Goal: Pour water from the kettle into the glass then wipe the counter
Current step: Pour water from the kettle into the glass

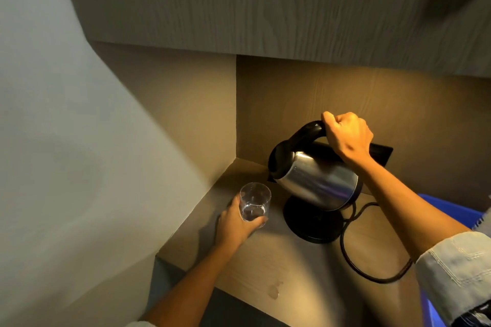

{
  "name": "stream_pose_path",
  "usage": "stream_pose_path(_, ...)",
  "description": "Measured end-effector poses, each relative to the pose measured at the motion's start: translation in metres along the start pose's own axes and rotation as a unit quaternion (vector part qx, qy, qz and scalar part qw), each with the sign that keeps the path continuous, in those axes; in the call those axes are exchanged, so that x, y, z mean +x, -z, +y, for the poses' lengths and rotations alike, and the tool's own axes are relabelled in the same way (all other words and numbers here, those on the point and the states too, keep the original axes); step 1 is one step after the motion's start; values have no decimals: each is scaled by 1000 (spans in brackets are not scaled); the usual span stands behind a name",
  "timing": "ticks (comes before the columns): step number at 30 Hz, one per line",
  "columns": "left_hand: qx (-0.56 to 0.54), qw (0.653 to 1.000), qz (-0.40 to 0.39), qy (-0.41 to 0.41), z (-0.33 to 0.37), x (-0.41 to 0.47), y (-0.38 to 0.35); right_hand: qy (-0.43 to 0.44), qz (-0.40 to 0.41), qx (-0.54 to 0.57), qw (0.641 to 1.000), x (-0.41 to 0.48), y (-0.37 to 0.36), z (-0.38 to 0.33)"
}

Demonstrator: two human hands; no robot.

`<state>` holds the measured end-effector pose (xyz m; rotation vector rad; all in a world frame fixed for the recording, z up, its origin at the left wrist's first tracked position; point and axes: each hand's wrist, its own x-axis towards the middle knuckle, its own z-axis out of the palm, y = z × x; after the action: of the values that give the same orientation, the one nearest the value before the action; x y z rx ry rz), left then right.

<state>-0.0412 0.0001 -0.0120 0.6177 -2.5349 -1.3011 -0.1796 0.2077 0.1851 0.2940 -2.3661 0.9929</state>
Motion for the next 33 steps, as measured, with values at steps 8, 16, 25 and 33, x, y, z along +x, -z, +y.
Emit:
stream_pose_path(8, 14, 1000, 2, -21, 4, -4, 7, 94, -34, -81, 992, 1, -7, -33)
stream_pose_path(16, 8, 1000, -15, -14, 6, -5, 6, 161, -60, -111, 979, 2, -14, -51)
stream_pose_path(25, -9, 1000, -13, -13, 7, -5, 4, 236, -60, -147, 959, -2, -14, -66)
stream_pose_path(33, -32, 999, 0, -40, 5, -6, 4, 273, -61, -158, 947, -8, -15, -76)
